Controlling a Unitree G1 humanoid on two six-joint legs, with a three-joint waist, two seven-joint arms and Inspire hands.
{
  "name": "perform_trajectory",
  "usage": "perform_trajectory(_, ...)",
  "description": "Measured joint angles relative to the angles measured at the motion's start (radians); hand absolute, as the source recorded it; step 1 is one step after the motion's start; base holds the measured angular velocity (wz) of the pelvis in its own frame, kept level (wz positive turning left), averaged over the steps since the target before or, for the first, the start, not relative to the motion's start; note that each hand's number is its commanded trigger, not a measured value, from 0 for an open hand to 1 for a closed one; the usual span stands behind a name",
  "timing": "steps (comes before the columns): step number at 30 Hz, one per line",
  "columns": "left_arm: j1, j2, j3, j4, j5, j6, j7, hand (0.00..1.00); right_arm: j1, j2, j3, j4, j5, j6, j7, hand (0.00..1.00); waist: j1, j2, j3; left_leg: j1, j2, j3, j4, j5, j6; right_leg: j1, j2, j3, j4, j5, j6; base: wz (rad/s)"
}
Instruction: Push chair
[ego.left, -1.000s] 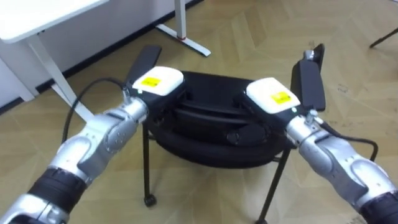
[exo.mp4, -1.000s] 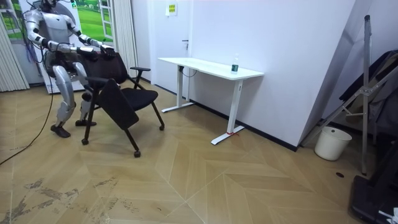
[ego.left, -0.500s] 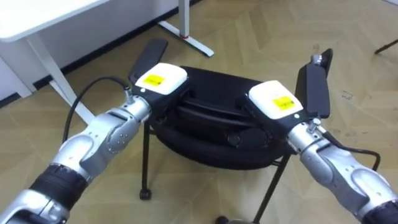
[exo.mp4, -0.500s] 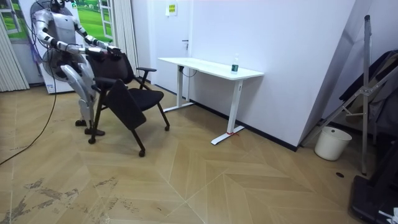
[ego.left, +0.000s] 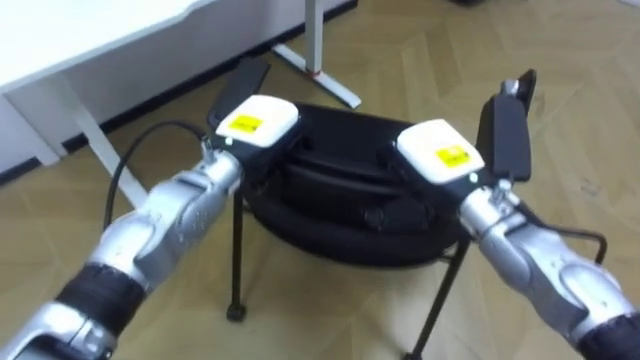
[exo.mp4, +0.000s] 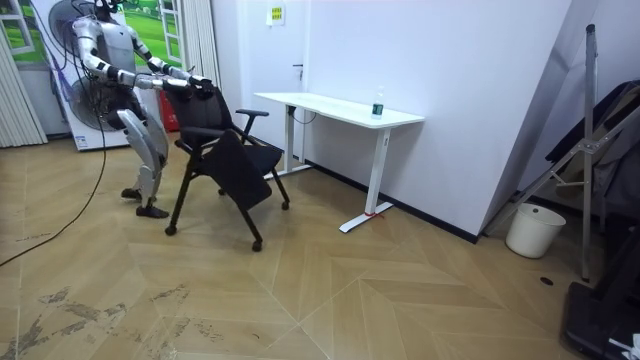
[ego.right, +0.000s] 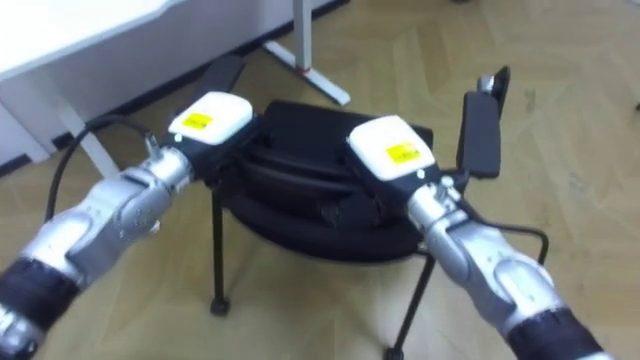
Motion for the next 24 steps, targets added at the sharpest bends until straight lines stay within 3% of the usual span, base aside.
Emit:
perform_trajectory(1, 0.003, -0.004, -0.001, 0.003, -0.001, 0.0, 0.016, 1.0, -0.002, 0.006, 0.0, 0.004, 0.0, 0.0, 0.0, 1.0, 0.004, -0.005, 0.0016, -0.055, 0.022, 0.002, -0.008, 0.0, 0.0, 0.011, -0.004, -0.005, -0.004, -0.011, -0.001, 0.08)
perform_trajectory(3, 0.004, -0.016, -0.001, 0.017, -0.001, 0.0, 0.03, 1.0, -0.003, 0.008, 0.0, 0.015, 0.0, -0.001, 0.0, 1.0, 0.008, -0.016, 0.0039, -0.129, 0.03, 0.004, -0.07, 0.009, -0.002, 0.034, -0.023, -0.008, -0.004, -0.031, 0.005, 0.08)
perform_trajectory(5, 0.005, -0.035, -0.001, 0.035, 0.002, 0.001, 0.032, 1.0, 0.0, -0.001, 0.001, 0.015, 0.0, -0.001, 0.0, 1.0, 0.009, -0.018, 0.0035, -0.184, 0.022, 0.025, -0.201, 0.07, 0.009, 0.06, -0.044, -0.016, -0.006, -0.049, 0.02, 0.1)
perform_trajectory(6, 0.008, -0.04, 0.0, 0.038, 0.009, 0.003, 0.034, 1.0, 0.001, -0.002, 0.002, 0.016, 0.0, -0.001, 0.002, 1.0, 0.016, -0.023, 0.0059, -0.2, 0.012, 0.033, -0.295, 0.159, 0.021, 0.081, -0.055, -0.018, -0.008, -0.06, 0.032, -0.08)
perform_trajectory(7, 0.018, -0.044, 0.003, 0.037, 0.018, 0.003, 0.037, 1.0, 0.008, -0.002, 0.003, 0.017, 0.0, -0.001, 0.004, 1.0, 0.024, -0.019, 0.0031, -0.198, -0.001, 0.029, -0.36, 0.252, 0.029, 0.109, -0.06, -0.026, -0.023, -0.065, 0.044, -0.1)
perform_trajectory(9, 0.028, -0.043, 0.017, 0.023, 0.021, -0.005, 0.039, 1.0, 0.02, -0.005, 0.001, 0.005, 0.0, 0.001, -0.003, 1.0, 0.027, -0.02, 0.0008, -0.189, -0.025, 0.008, -0.397, 0.342, 0.044, 0.137, -0.066, -0.042, -0.042, -0.075, 0.064, 0.13)
perform_trajectory(10, 0.024, -0.044, 0.018, 0.016, 0.027, -0.004, 0.04, 1.0, 0.029, -0.005, 0.001, -0.012, 0.0, 0.012, -0.009, 1.0, 0.027, -0.03, -0.0032, -0.186, -0.047, -0.003, -0.413, 0.342, 0.048, 0.148, -0.071, -0.056, -0.058, -0.077, 0.076, 0.34)
perform_trajectory(12, 0.023, -0.032, 0.023, 0.0, 0.029, -0.003, 0.046, 1.0, 0.03, -0.011, 0.004, -0.038, 0.0, 0.027, -0.013, 1.0, 0.031, -0.031, -0.0038, -0.186, -0.064, -0.013, -0.423, 0.339, 0.053, 0.162, -0.077, -0.07, -0.091, -0.073, 0.086, 0.32)
perform_trajectory(17, 0.026, -0.027, 0.044, -0.024, 0.037, 0.0, 0.055, 1.0, 0.026, -0.009, 0.004, -0.073, -0.03, 0.054, -0.024, 1.0, 0.082, -0.036, -0.0071, -0.176, -0.098, -0.023, -0.458, 0.338, 0.054, 0.195, -0.103, -0.103, -0.146, -0.072, 0.098, 0.22)
perform_trajectory(19, 0.025, -0.028, 0.044, -0.028, 0.035, 0.012, 0.049, 1.0, 0.017, -0.004, 0.004, -0.068, -0.038, 0.056, -0.021, 1.0, 0.091, -0.041, -0.0076, -0.167, -0.121, -0.027, -0.462, 0.336, 0.057, 0.229, -0.121, -0.148, -0.158, -0.078, 0.109, 0.5)
perform_trajectory(20, 0.024, -0.029, 0.046, -0.027, 0.034, 0.014, 0.048, 1.0, 0.012, 0.0, 0.006, -0.067, -0.038, 0.057, -0.02, 1.0, 0.096, -0.041, -0.0076, -0.165, -0.126, -0.025, -0.463, 0.333, 0.061, 0.235, -0.127, -0.159, -0.153, -0.081, 0.113, 0.43)
perform_trajectory(22, 0.022, -0.035, 0.057, -0.023, 0.036, 0.016, 0.046, 1.0, -0.005, 0.006, 0.009, -0.054, -0.038, 0.056, -0.016, 1.0, 0.105, -0.045, -0.0065, -0.159, -0.141, 0.014, -0.462, 0.312, 0.088, 0.231, -0.169, -0.206, -0.056, -0.082, 0.124, 0.57)
perform_trajectory(24, 0.021, -0.041, 0.057, -0.013, 0.036, 0.017, 0.049, 1.0, -0.006, 0.009, 0.012, -0.044, -0.036, 0.055, -0.017, 1.0, 0.105, -0.056, -0.0061, -0.143, -0.158, 0.032, -0.455, 0.295, 0.106, 0.22, -0.201, -0.194, 0.04, -0.075, 0.135, 0.74)
